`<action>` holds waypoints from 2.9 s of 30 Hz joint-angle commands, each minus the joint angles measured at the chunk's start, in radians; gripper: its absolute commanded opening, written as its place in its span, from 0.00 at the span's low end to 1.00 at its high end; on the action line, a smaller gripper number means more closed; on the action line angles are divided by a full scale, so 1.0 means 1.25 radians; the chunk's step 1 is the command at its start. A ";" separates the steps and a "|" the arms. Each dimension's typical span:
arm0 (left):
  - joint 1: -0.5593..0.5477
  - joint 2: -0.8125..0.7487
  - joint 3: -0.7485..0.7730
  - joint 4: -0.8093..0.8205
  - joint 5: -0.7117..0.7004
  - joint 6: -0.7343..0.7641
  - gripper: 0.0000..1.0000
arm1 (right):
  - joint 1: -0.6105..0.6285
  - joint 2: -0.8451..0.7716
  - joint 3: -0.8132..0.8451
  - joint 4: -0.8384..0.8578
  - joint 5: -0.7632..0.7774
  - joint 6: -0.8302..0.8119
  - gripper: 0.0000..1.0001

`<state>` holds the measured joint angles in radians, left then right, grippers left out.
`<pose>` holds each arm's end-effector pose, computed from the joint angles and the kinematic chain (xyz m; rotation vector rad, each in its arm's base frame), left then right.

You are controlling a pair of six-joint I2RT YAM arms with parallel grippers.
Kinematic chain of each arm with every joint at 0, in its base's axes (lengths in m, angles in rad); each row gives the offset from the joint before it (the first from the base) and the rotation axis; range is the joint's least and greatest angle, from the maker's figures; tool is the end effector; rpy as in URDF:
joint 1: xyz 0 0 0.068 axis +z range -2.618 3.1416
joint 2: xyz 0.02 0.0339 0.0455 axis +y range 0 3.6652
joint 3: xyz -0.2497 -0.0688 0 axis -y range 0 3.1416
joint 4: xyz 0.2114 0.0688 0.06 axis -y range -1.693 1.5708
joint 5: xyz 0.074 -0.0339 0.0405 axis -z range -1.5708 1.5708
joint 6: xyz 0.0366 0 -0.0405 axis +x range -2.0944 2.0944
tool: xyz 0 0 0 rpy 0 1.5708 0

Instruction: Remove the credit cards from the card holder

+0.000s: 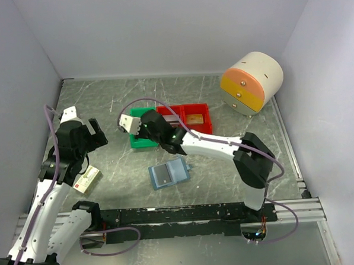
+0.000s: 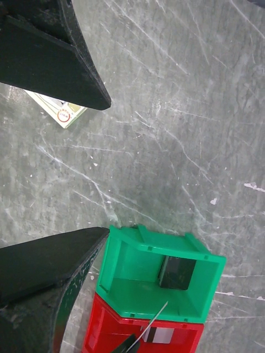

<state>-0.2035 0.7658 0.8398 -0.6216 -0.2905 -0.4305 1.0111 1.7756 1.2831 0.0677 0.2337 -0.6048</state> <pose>0.1388 -0.0179 0.3053 -0.4066 2.0541 -0.0752 0.2117 0.3220 0.2657 -1.3262 1.4749 0.0301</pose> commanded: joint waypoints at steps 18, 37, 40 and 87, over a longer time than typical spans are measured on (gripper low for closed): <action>0.006 0.025 0.005 -0.014 -0.029 -0.015 1.00 | -0.059 0.294 0.256 -0.123 0.010 -0.126 0.00; 0.006 0.025 0.013 -0.028 -0.053 -0.024 1.00 | -0.093 0.381 0.325 -0.081 0.039 -0.237 0.00; 0.006 0.014 0.015 -0.036 -0.076 -0.033 1.00 | -0.098 0.399 0.346 -0.093 0.039 -0.238 0.00; 0.024 -0.010 0.012 -0.030 -0.084 -0.038 1.00 | -0.109 0.407 0.359 -0.154 -0.011 -0.246 0.50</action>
<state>-0.1856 0.7517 0.8364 -0.6628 -0.4065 -0.4831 0.8787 2.3138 1.7096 -0.0605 0.2401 -0.9295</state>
